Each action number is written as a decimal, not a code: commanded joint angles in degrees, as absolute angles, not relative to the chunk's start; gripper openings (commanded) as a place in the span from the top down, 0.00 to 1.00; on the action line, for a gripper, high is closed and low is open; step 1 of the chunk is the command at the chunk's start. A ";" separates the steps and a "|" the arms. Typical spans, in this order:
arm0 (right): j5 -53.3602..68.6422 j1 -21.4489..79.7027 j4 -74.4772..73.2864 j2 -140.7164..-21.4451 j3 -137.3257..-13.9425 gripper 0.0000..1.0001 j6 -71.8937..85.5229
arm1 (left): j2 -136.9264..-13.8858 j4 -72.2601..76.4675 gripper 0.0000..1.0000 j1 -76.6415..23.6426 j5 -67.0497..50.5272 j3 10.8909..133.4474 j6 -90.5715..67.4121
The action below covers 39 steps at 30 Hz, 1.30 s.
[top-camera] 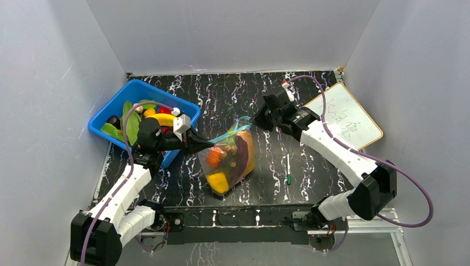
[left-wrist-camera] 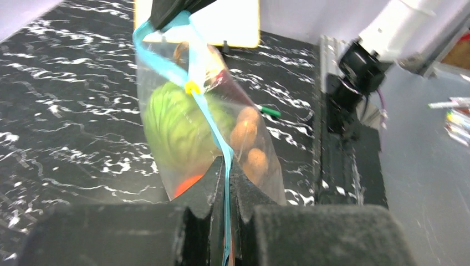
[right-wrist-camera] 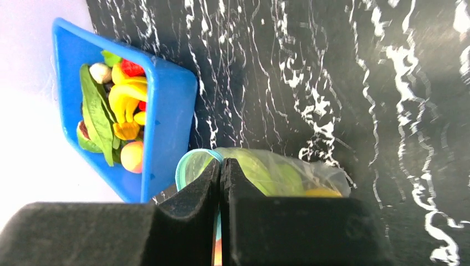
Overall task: Place the food in the zip-top bag and seal the zipper
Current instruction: Zip the zipper food storage bag at the center of the board.
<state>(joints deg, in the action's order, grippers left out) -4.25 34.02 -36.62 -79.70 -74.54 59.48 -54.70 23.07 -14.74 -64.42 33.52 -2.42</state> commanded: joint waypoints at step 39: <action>-6.13 36.65 -13.14 -58.62 -52.90 1.00 33.71 | -50.78 49.39 1.00 -24.41 -41.74 20.97 -23.83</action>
